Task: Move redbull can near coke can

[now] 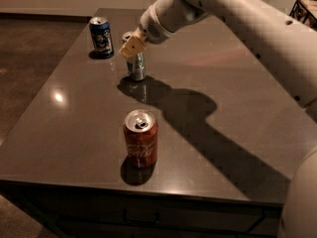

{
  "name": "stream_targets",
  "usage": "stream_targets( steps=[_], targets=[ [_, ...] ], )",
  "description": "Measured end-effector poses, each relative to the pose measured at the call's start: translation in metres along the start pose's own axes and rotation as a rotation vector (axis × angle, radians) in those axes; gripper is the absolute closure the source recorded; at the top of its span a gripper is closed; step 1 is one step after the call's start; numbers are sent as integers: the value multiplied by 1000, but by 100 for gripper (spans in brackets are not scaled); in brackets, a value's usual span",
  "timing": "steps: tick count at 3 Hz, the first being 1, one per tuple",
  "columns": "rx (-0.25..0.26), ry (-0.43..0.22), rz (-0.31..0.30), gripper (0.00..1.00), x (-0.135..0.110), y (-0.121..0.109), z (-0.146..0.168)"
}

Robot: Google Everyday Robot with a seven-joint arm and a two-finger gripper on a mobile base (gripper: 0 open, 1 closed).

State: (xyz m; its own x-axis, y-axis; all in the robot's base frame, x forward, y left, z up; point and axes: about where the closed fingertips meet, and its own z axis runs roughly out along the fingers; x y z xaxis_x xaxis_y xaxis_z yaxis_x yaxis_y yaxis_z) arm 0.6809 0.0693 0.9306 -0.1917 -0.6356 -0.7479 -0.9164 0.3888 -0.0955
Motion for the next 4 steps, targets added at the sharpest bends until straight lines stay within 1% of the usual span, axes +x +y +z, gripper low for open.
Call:
stream_targets(
  steps=[1,2,3,4],
  targets=[
    [-35,-13,-25,94,4,6,-17],
    [-97,-42,-64,100,17,28,-51],
    [-163,-86,-98,100,39,52,-97],
    [-238,-128,-125,100,63,79,-136]
  ],
)
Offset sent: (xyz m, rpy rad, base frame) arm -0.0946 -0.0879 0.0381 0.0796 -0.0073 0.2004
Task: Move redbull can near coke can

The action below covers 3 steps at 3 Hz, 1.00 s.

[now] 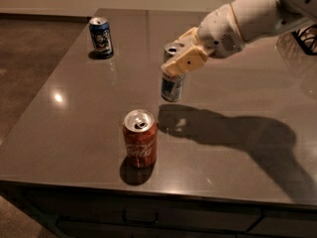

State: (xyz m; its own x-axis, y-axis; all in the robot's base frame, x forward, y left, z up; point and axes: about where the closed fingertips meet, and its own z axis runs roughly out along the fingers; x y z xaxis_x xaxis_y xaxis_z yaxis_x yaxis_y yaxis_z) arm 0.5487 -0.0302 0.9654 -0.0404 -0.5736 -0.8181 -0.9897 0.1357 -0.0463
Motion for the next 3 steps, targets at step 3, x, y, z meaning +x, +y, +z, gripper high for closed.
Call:
stream_targets(
  steps=[3],
  targets=[
    [-181,37,-120,100,30,97,-12]
  ],
)
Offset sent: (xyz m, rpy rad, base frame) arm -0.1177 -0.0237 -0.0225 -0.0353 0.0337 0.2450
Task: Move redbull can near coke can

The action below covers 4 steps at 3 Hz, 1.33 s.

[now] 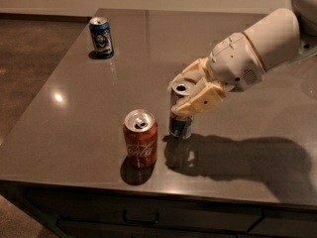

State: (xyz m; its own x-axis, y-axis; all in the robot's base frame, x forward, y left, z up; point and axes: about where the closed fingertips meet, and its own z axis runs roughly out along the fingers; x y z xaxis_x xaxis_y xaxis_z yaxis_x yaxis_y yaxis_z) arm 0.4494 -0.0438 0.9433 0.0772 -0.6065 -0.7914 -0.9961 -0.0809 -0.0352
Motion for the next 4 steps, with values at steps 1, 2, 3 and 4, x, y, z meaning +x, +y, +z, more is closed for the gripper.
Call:
stream_targets(
  steps=[1,2,3,4],
  targets=[
    [-21,24,-22,82,6,14,11],
    [-50,31,-32,59,12,23,20],
    [-50,29,-36,36,18,28,26],
    [-51,30,-38,12,16,28,27]
  ],
)
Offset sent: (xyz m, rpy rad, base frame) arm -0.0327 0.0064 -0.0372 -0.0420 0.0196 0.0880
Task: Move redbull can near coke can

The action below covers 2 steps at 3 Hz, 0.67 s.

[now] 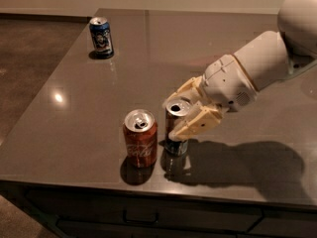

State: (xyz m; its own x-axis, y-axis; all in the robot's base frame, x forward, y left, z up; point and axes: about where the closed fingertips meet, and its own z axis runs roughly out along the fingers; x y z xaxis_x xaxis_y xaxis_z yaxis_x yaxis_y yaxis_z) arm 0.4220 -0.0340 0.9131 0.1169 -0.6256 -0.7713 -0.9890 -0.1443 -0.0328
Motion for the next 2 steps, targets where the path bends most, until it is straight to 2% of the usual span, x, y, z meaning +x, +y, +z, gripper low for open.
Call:
stream_targets(
  steps=[1,2],
  targets=[
    [-1,1,-2,0,-1,0,1],
    [-1,1,-2,0,-1,0,1]
  ],
)
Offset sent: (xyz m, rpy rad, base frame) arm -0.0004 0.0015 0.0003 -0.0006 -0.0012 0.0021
